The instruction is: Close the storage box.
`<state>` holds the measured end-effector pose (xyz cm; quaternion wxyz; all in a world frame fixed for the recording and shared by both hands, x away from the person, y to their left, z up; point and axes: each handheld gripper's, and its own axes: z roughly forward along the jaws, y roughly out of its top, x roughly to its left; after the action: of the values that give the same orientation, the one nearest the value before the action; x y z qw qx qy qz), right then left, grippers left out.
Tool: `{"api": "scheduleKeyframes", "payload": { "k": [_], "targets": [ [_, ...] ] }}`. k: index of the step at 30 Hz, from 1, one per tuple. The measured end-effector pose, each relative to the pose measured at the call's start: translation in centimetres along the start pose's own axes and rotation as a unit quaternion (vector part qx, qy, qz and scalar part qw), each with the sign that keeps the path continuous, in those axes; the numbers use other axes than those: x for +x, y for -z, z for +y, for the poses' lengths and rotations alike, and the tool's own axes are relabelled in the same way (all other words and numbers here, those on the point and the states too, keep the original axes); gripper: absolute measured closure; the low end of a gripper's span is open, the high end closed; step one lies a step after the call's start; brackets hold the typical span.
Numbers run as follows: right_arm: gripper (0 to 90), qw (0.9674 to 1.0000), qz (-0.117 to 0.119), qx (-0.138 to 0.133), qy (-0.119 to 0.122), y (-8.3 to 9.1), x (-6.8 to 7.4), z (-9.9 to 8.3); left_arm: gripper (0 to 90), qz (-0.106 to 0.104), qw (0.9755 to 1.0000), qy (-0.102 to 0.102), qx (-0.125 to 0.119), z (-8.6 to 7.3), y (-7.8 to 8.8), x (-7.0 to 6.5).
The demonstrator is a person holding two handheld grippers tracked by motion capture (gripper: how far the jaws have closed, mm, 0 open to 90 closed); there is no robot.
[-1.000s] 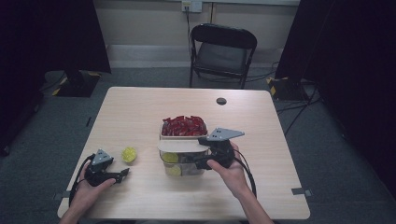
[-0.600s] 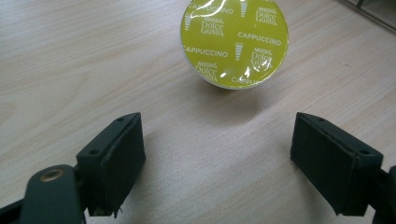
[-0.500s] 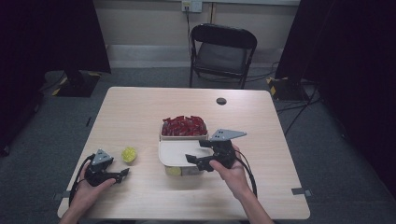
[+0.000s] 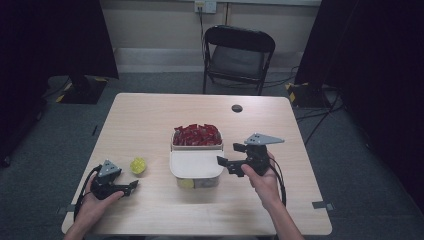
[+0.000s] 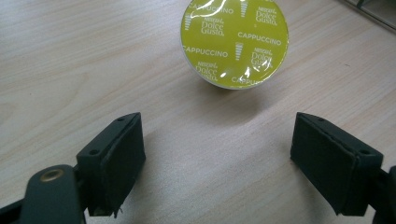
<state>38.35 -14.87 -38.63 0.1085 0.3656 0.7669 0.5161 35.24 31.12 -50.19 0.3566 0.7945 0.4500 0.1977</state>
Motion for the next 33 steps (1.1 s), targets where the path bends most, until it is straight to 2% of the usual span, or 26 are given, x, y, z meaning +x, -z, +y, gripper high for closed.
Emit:
{"api": "scheduleKeyframes", "payload": {
  "k": [2, 6, 8, 9, 17, 21, 26, 27, 28, 31, 33],
  "targets": [
    [16.2, 1.0000, -0.007, -0.001, -0.003, 0.2, -0.3, -0.1, 17.1, 0.000, 1.0000, 0.000, 0.000, 0.0, 0.0, 0.0],
    [15.2, 0.9992, -0.036, 0.004, -0.016, 0.9, -1.7, -1.0, 17.1, 0.001, 1.0000, -0.002, 0.001, 0.0, 0.0, 0.0],
    [15.2, 0.9990, -0.040, 0.006, -0.019, 1.1, -2.0, -1.2, 17.1, 0.001, 1.0000, -0.003, 0.002, 0.0, 0.0, 0.0],
    [15.2, 0.9985, -0.049, 0.011, -0.023, 1.3, -2.5, -1.6, 17.1, 0.001, 1.0000, -0.003, 0.001, 0.0, 0.0, 0.0],
    [15.3, 0.9967, -0.071, 0.014, -0.035, 2.4, -3.8, -2.8, 17.1, 0.001, 1.0000, -0.001, 0.000, 0.0, 0.0, 0.0],
    [15.2, 0.9952, -0.084, 0.015, -0.047, 2.9, -4.7, -3.7, 17.1, 0.001, 1.0000, -0.001, 0.000, 0.0, 0.0, 0.0],
    [15.2, 0.9925, -0.106, 0.029, -0.053, 3.2, -5.5, -4.6, 17.0, 0.002, 1.0000, -0.002, 0.001, 0.0, 0.0, 0.0],
    [15.2, 0.9904, -0.121, 0.039, -0.055, 3.4, -6.2, -5.2, 17.0, 0.002, 1.0000, -0.002, 0.001, 0.0, 0.0, 0.0],
    [15.2, 0.9904, -0.121, 0.039, -0.055, 3.4, -6.2, -5.2, 17.0, 0.002, 1.0000, -0.002, 0.001, 0.0, 0.0, 0.0],
    [15.3, 0.9852, -0.147, 0.064, -0.061, 3.8, -7.5, -6.3, 17.0, 0.002, 1.0000, -0.002, 0.001, 0.0, 0.0, 0.0],
    [15.3, 0.9821, -0.163, 0.069, -0.065, 4.2, -8.1, -6.8, 17.0, 0.002, 1.0000, -0.002, 0.001, 0.0, 0.0, 0.0]
  ]
}}
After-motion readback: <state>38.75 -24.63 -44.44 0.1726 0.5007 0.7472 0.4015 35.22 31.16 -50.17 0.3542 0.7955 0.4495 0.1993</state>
